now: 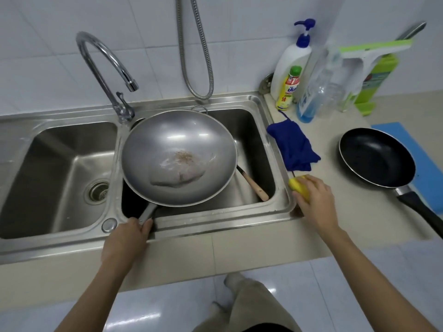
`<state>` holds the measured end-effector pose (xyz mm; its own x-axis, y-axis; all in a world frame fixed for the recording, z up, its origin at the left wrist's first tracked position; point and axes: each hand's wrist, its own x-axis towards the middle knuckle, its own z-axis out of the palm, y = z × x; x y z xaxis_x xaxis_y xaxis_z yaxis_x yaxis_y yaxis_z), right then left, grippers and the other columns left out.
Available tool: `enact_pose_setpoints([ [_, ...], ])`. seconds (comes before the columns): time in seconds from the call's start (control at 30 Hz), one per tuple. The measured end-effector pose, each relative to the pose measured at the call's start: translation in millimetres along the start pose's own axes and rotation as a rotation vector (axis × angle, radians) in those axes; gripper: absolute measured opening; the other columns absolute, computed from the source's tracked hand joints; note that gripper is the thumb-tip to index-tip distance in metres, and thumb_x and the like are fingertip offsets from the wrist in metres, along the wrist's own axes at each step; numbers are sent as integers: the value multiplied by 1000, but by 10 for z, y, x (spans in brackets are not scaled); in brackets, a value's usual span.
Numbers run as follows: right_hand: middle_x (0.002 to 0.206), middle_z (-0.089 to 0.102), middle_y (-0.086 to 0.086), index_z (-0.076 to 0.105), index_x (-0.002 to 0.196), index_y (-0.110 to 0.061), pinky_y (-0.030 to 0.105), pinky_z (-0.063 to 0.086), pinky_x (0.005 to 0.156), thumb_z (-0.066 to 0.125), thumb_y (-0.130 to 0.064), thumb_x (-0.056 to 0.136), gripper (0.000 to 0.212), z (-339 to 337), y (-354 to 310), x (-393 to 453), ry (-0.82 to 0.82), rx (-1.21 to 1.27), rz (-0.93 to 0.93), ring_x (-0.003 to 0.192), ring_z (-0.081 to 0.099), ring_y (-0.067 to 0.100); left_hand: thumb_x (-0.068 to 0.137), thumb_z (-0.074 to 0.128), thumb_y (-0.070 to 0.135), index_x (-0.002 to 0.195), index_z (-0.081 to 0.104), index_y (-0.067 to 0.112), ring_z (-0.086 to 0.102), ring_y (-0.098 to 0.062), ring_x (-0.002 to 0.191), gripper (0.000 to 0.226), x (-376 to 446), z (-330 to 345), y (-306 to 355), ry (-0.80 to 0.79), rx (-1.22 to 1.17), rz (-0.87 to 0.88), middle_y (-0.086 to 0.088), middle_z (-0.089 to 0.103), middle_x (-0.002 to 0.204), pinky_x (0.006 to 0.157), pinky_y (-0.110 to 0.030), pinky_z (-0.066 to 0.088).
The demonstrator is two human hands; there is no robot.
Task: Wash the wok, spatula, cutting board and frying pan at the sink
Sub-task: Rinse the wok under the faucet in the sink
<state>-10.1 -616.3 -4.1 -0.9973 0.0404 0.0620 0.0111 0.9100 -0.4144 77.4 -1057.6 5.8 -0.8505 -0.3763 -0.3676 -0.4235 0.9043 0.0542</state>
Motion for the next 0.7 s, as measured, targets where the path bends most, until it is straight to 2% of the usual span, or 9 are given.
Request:
enact_pose_setpoints([
  [0.07,132,51,11,59,123,-14,44,36,101,65,-25,88,38,11,-183,-8,118,-43,-35,122,45,31,95,33,52,92,53,11,61,-37,91,45,-30,-17,37,-1,-77,-47,-15,59,85,65,-38,39],
  [0.13,123,56,9,60,118,-12,37,40,96,64,-20,88,31,33,-458,15,193,-2,-128,115,51,27,94,38,52,84,49,11,61,-38,95,44,-60,-49,78,13,-156,-91,-18,65,92,70,-38,42],
  [0.17,116,60,5,60,116,-13,30,42,90,62,-20,90,27,35,-643,30,144,72,-150,107,55,22,94,39,52,85,49,11,62,-37,95,44,-75,-40,90,15,-163,-97,-18,66,93,72,-38,44],
  [0.23,102,63,-3,57,116,-18,19,43,76,56,-26,93,24,152,-985,126,-118,233,-87,91,59,12,94,38,53,89,51,11,62,-35,95,45,-81,-78,106,2,-170,-101,-16,67,94,75,-38,48],
  [0.3,100,64,-1,52,117,-18,26,50,72,53,-33,95,27,406,-1232,294,-453,361,132,85,63,14,95,35,55,97,51,12,62,-32,95,47,-82,-97,102,-43,-172,-116,-12,66,98,76,-36,48],
  [0.37,91,64,8,51,113,-7,36,54,63,47,-34,97,31,699,-1398,474,-646,526,402,69,65,21,94,33,56,102,51,14,62,-30,97,47,-91,-99,129,-93,-173,-128,-10,65,102,75,-35,45],
  [0.47,87,60,10,46,113,-7,27,50,44,36,-24,102,23,989,-1551,632,-743,748,578,55,60,19,93,38,56,90,44,20,61,-31,102,37,-186,-143,275,-112,-273,-198,-12,67,103,78,-36,45],
  [0.63,97,63,21,44,122,-10,23,50,39,34,-21,104,23,1223,-1501,690,-758,885,700,46,63,18,94,43,51,90,39,20,60,-31,104,31,-331,-138,443,-139,-453,-252,-10,64,100,77,-36,43],
  [0.7,86,64,20,43,117,-10,24,50,39,34,-21,104,19,1275,-1469,715,-814,922,759,50,65,20,94,47,46,91,42,18,63,-29,92,29,-404,-143,450,-136,-561,-245,-5,64,89,71,-35,45],
])
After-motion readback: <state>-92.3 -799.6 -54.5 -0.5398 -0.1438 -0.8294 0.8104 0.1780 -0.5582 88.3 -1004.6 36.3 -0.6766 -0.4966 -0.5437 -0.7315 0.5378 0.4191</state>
